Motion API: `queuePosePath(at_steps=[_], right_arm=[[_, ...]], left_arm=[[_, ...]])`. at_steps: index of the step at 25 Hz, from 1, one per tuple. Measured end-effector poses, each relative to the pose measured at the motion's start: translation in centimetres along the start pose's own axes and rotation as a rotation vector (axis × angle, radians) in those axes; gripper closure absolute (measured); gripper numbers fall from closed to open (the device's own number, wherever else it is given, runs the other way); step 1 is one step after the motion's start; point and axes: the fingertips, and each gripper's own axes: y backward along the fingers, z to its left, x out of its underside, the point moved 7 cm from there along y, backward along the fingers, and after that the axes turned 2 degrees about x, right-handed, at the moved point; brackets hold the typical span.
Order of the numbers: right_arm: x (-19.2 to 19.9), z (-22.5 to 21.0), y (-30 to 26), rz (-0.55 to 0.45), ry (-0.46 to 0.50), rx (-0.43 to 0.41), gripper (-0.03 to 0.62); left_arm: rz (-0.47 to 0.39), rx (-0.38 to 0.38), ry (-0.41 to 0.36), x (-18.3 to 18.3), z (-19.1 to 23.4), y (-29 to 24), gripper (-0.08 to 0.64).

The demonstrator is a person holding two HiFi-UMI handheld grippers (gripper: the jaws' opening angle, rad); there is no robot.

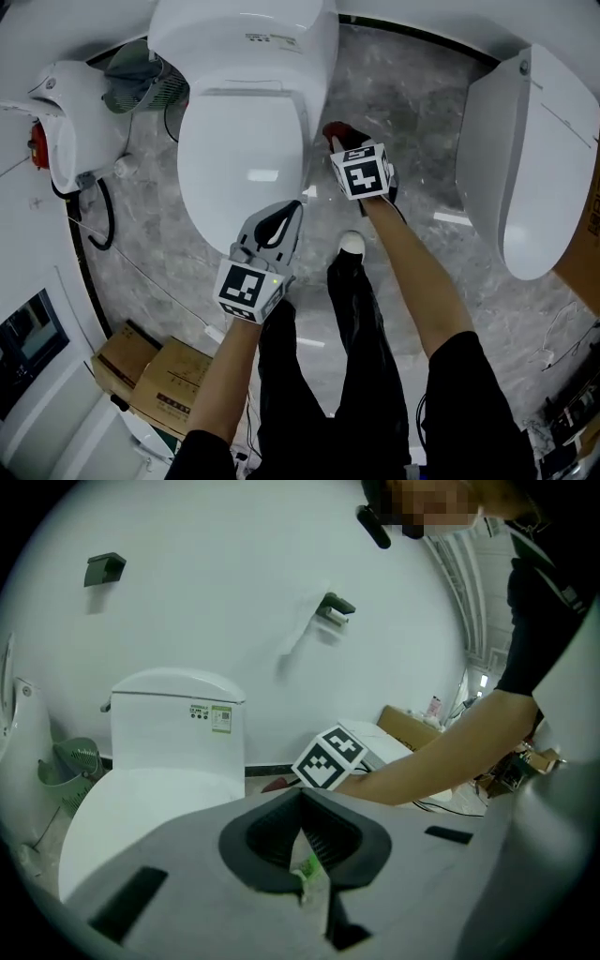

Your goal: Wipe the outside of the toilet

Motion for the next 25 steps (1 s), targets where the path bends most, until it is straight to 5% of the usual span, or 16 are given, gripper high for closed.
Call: queuePosePath(at_steps=[10, 25], right_arm=[[-0.8, -2.2, -9.8, 0.056, 0.154, 0.063, 0.465], [3.2, 4.1, -9.0, 0.104, 0.455, 0.039, 0.483]], left_arm=[[-0.011, 0.018, 0.000, 5.5, 2.6, -0.3, 0.560], [-0.040, 0.010, 0.020, 11.5, 3.7, 5.3, 0.560]])
